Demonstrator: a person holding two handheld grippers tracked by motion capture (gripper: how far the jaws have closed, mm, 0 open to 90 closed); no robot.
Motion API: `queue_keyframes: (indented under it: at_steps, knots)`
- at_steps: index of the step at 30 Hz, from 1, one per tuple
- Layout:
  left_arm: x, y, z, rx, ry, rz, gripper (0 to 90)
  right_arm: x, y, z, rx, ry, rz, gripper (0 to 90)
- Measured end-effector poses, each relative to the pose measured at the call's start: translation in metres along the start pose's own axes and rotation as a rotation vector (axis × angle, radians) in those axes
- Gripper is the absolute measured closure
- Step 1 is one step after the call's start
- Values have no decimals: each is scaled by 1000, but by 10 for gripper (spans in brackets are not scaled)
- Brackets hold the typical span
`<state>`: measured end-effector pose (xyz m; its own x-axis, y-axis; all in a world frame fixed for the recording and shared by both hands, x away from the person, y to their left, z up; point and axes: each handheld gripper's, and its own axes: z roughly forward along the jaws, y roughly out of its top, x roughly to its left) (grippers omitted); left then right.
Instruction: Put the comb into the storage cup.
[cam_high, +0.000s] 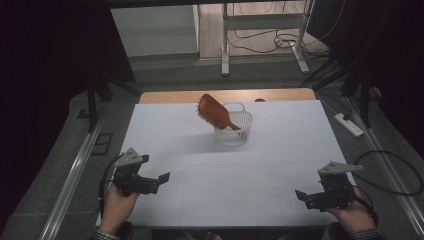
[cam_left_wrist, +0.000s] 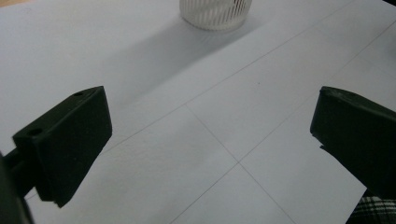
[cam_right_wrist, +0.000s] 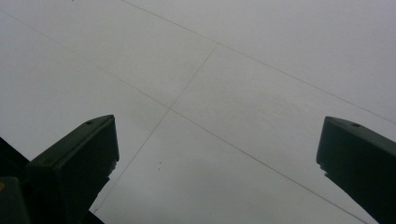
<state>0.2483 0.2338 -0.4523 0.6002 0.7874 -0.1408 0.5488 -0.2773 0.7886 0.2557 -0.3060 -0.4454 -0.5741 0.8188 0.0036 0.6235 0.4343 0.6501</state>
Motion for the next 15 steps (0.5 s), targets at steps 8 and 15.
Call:
queue_keyframes:
  at_steps: [8, 15]
  knots:
    - [0, -6, -7, -5, 14, -9, 0, 0, 0, 0, 1, -1, -1, 0]
    - [2, -11, -13, -6, 22, -22, 0, 0, 0, 0, 2, -1, 0, 0]
